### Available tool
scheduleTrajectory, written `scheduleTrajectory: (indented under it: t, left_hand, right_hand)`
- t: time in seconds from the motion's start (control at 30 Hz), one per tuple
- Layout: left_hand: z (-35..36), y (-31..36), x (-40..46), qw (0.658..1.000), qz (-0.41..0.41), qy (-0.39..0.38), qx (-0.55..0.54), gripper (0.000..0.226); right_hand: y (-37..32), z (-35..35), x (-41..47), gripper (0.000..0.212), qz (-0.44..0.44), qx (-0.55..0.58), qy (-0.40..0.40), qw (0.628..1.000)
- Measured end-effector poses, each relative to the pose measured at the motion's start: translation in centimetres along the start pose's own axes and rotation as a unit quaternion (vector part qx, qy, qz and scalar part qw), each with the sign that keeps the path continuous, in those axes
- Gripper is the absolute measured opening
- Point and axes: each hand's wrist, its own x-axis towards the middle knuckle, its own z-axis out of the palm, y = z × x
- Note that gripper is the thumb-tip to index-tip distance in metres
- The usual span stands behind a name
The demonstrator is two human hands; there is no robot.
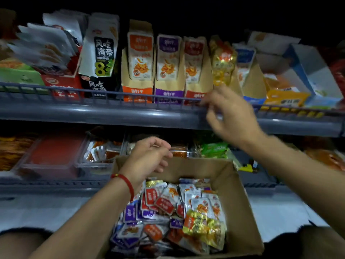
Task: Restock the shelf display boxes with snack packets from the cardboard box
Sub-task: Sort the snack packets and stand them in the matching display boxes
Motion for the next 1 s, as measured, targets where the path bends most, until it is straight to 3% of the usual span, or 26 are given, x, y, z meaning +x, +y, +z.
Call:
scheduleTrajectory:
  t: [0.13,0.2,0.27,0.37,0.57,0.63,0.73,0.9,1.0]
  left_hand:
    - [2.2,-5.2,1.5,0.980,-0.010,-0.072,0.186,0.013]
    - [2.8,-8.3,2.4,0.935,-0.012,-0.127,0.332,0.011]
    - [3.2,-11.0,3.0,0.868,-0.033,-0.177,0.464,0.023]
    - [3.8,-14.1,3.7,0.791,-0.040,-0.195,0.578,0.044]
    - [5.7,-16.8,4.1,0.734,-0.049,-0.174,0.655,0.086]
    - [5.9,-16.9,4.1,0.750,-0.049,-0.146,0.643,0.094]
    - [5.1,-16.1,4.5,0.813,-0.051,-0.090,0.573,0.096]
    - [4.0,-12.8,4.4,0.889,-0.077,-0.081,0.443,0.050]
    - [3.7,-9.7,3.1,0.900,-0.083,-0.115,0.411,0.044]
  right_hand:
    - [-0.8,3.5,-10.0,0.030,0.040,0.027,-0.176,0.983]
    - [-1.2,4.8,-13.0,0.028,0.045,0.029,-0.298,0.953]
    - [-1.6,5.4,-14.1,0.024,0.030,0.034,-0.380,0.924]
    - [-1.9,5.7,-13.9,0.026,0.008,0.065,-0.404,0.912]
    - [-1.5,5.9,-13.3,0.024,0.003,0.084,-0.400,0.913]
    - [-1.2,5.9,-13.1,0.025,0.007,0.096,-0.407,0.908]
    - [-0.8,5.8,-12.8,0.025,0.015,0.107,-0.411,0.905]
    - [-0.4,5.7,-12.3,0.022,0.028,0.121,-0.413,0.902]
    - [-0.7,5.8,-12.0,0.021,0.030,0.136,-0.418,0.898]
